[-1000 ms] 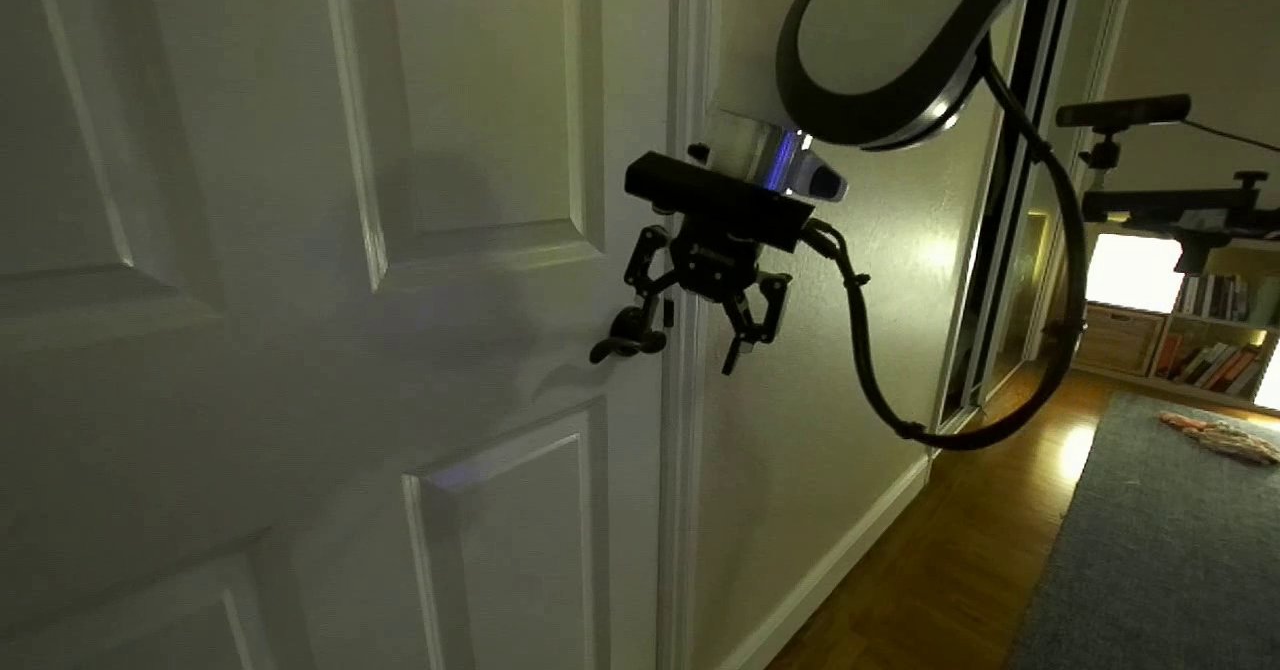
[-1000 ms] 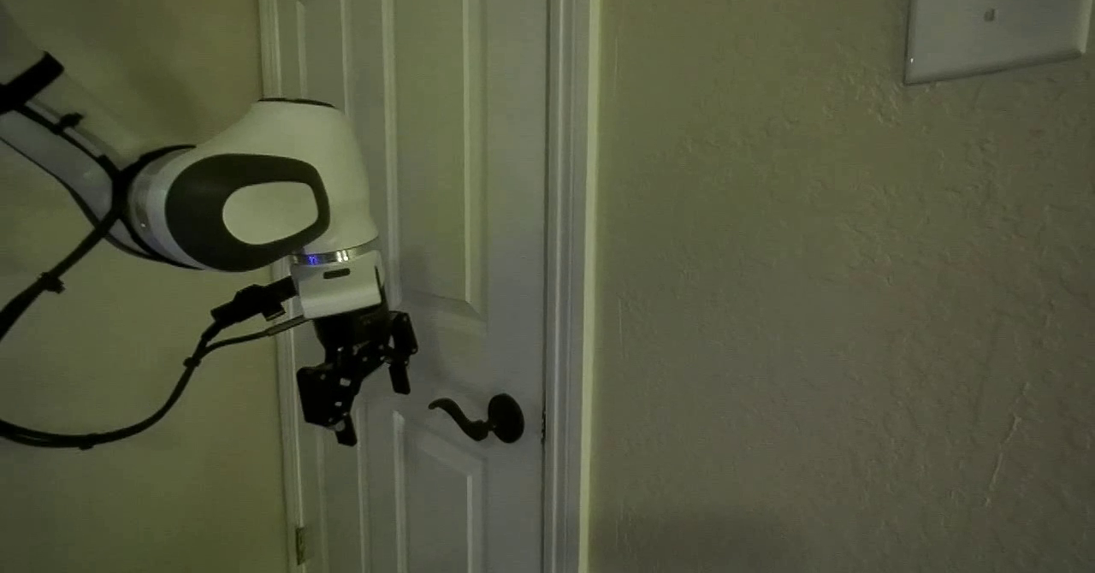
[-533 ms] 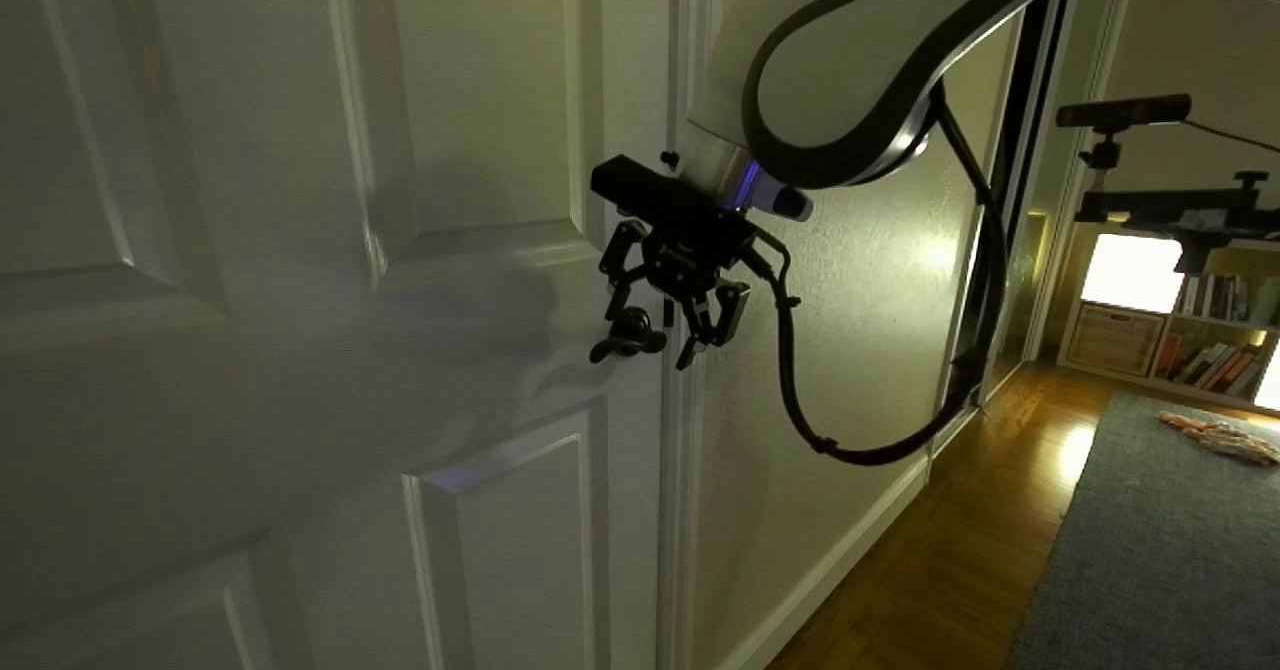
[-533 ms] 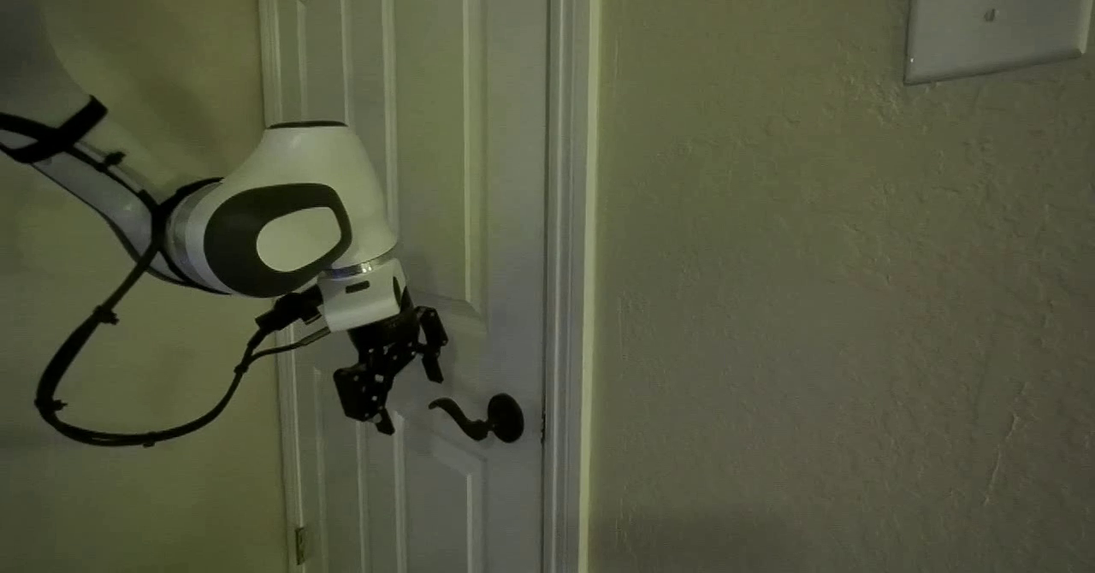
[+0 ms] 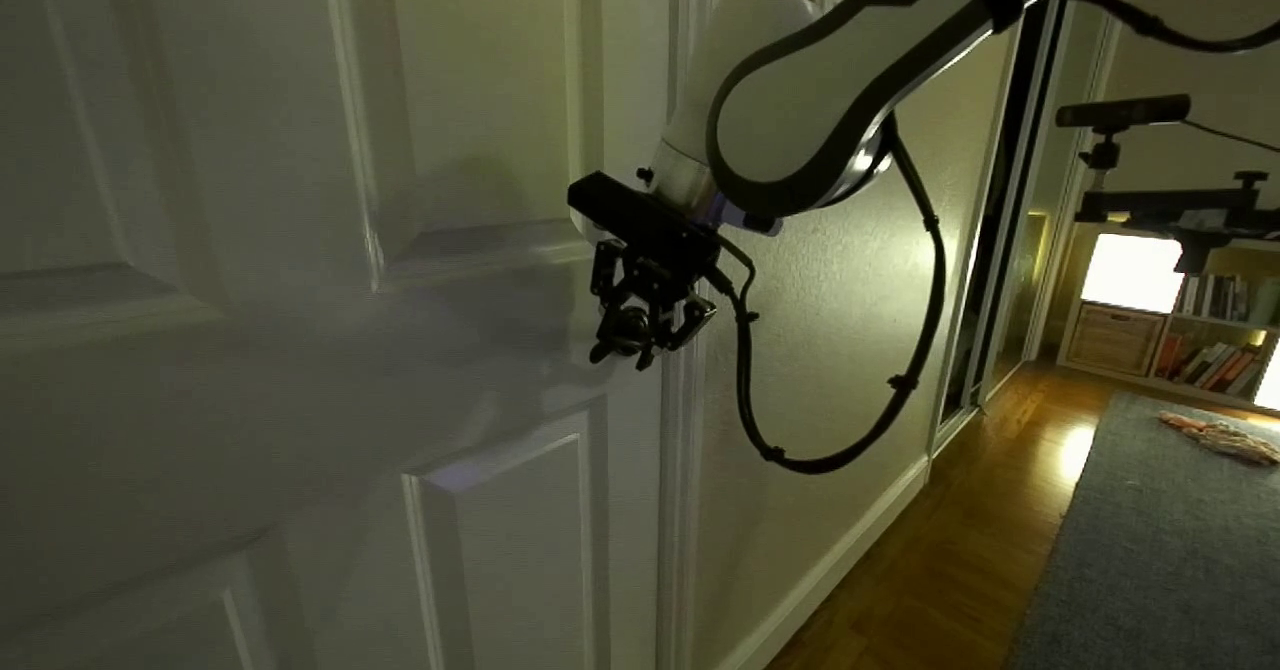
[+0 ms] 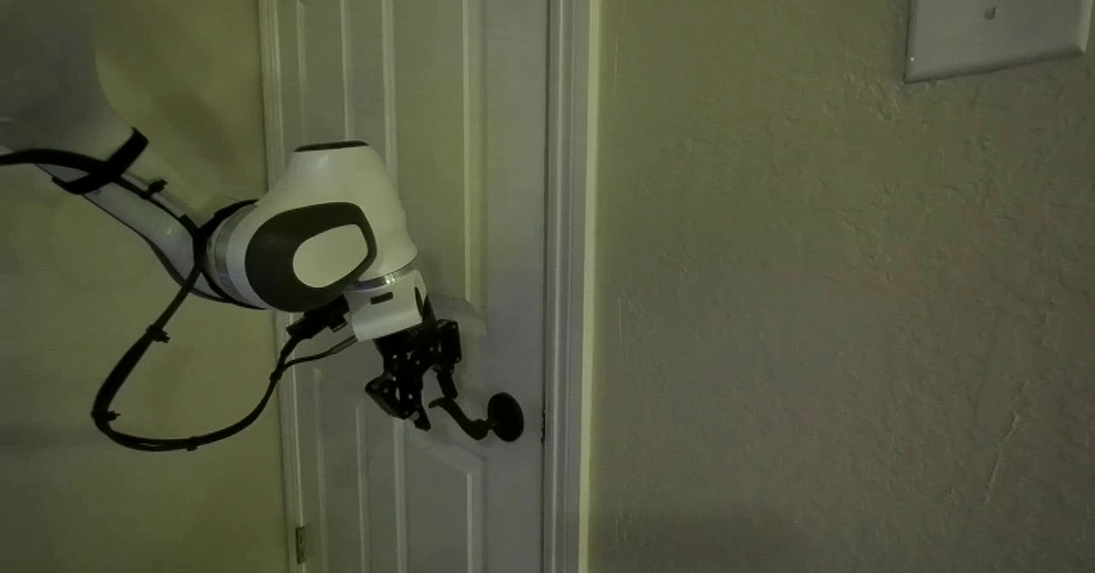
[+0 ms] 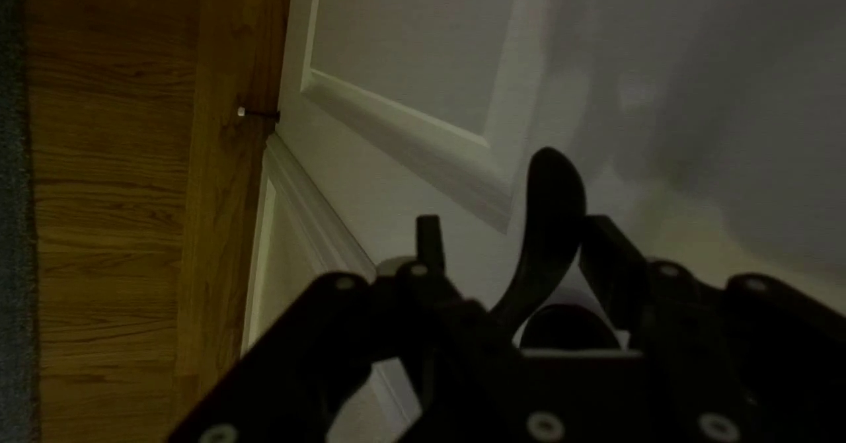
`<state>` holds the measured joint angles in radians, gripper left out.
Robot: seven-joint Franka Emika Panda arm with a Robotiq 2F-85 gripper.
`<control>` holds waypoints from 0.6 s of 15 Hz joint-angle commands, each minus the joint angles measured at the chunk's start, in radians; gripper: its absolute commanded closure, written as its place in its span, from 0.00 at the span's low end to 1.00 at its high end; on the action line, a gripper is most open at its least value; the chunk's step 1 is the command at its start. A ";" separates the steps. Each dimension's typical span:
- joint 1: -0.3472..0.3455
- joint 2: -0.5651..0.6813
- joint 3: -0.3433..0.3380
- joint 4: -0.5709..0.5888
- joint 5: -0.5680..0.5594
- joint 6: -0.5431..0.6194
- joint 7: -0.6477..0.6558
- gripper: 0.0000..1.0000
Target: Open the white door
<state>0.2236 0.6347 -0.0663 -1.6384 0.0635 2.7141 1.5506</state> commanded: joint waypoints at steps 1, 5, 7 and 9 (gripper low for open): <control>0.020 0.038 -0.031 0.056 -0.001 0.023 0.029 0.72; 0.019 0.064 -0.032 0.088 0.003 0.017 0.027 0.91; 0.019 0.070 -0.029 0.090 0.003 0.009 0.029 0.88; 0.022 0.090 -0.033 0.099 -0.001 -0.006 0.034 0.88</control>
<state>0.2250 0.6791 -0.0772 -1.5788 0.0636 2.7136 1.5619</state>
